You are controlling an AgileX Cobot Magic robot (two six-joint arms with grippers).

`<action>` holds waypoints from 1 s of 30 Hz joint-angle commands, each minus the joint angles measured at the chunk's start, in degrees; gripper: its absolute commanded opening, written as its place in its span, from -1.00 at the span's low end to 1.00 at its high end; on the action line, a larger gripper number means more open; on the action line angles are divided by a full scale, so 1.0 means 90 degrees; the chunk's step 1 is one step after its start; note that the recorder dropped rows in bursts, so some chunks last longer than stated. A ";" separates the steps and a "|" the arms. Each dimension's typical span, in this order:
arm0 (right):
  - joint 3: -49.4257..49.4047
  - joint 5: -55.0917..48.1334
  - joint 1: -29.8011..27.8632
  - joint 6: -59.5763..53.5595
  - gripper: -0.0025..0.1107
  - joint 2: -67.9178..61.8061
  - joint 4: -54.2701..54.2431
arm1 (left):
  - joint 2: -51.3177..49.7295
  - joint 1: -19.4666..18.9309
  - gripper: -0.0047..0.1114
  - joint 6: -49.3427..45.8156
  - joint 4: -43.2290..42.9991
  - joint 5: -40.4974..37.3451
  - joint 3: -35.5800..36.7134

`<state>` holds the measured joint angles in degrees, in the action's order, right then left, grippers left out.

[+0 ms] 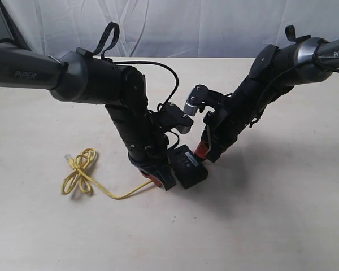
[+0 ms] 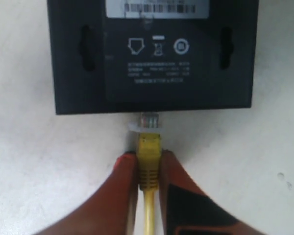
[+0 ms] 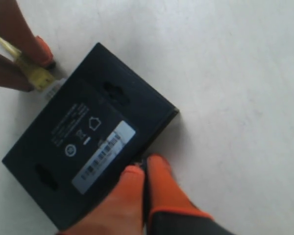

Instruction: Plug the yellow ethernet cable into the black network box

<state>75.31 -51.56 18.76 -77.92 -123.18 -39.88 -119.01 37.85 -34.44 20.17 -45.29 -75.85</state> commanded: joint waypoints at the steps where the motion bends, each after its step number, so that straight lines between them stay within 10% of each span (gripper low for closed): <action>1: -0.0024 -0.0042 -0.0007 0.0005 -0.97 -0.0051 0.0100 | 0.0193 -0.0002 -0.92 -0.0023 0.0210 0.0202 -0.0022; 30: -0.0024 -0.0059 -0.0007 0.0142 -0.97 -0.0051 0.0088 | 0.0128 -0.0002 -0.92 -0.0023 0.0352 0.0548 -0.0026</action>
<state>75.31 -51.21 18.66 -76.91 -123.18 -39.80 -118.87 37.85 -34.72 20.79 -43.95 -75.75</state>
